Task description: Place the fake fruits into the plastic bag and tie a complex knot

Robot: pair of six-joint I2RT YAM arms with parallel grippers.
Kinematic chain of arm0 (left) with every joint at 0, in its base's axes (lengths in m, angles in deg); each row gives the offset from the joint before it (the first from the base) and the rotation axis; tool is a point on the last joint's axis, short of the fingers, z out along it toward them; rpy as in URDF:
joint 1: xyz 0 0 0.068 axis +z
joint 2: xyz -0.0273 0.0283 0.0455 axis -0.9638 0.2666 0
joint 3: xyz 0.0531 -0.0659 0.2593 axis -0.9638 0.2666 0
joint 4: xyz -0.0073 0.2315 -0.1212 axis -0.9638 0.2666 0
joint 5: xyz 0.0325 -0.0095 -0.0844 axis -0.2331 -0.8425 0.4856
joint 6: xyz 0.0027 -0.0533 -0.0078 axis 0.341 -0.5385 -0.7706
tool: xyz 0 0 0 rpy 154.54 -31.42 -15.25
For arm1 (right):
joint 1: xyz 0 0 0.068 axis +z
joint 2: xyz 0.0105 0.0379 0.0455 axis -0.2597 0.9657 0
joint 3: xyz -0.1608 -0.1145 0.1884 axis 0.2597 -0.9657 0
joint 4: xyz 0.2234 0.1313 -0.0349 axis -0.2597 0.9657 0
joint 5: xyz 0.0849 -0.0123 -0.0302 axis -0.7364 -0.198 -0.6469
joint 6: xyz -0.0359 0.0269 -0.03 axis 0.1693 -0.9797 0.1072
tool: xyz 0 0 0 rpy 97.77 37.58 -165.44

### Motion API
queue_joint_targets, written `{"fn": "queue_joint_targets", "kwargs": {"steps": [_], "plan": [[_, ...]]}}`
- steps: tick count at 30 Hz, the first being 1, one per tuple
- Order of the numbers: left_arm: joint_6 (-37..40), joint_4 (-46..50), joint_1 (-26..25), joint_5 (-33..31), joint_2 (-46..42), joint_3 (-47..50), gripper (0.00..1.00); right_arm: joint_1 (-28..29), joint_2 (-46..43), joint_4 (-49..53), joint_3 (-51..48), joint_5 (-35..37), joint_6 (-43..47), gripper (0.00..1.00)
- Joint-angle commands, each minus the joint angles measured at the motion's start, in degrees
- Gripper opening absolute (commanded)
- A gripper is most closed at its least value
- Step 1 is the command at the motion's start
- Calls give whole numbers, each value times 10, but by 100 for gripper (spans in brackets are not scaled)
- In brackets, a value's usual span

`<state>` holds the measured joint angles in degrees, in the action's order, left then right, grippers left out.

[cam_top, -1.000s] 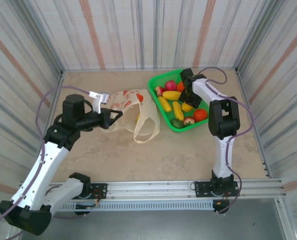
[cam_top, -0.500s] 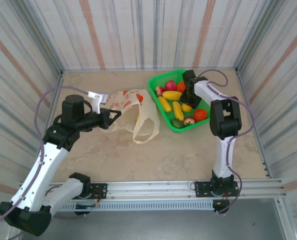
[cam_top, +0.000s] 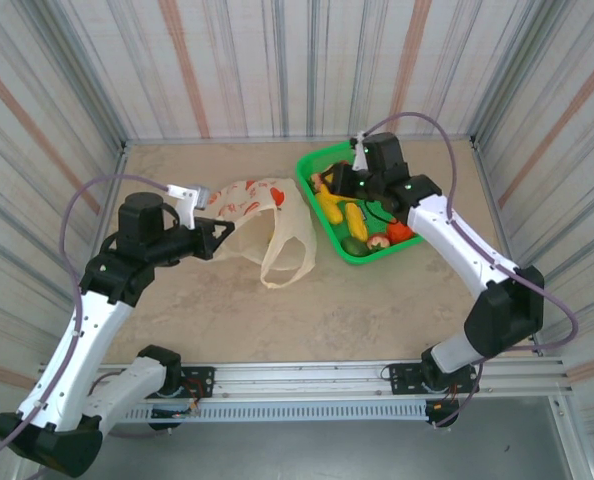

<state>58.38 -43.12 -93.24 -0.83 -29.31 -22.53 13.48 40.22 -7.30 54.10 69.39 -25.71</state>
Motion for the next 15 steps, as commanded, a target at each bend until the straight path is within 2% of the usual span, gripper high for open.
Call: {"fn": "queue_joint_targets", "kwargs": {"steps": [1, 4, 9, 15], "plan": [[15, 15, 5, -17, -9, -22, 0, 62, -5, -58, -26, -116, 57, 43], [14, 14, 6, -24, -8, -23, 0, 120, -2, -82, -52, -148, 79, 43], [13, 18, 6, -28, -8, -28, 0, 170, 5, -129, -91, -184, 79, 42], [11, 12, 6, -22, -8, -26, 0, 191, 81, -72, -27, -139, 39, 38]]}}
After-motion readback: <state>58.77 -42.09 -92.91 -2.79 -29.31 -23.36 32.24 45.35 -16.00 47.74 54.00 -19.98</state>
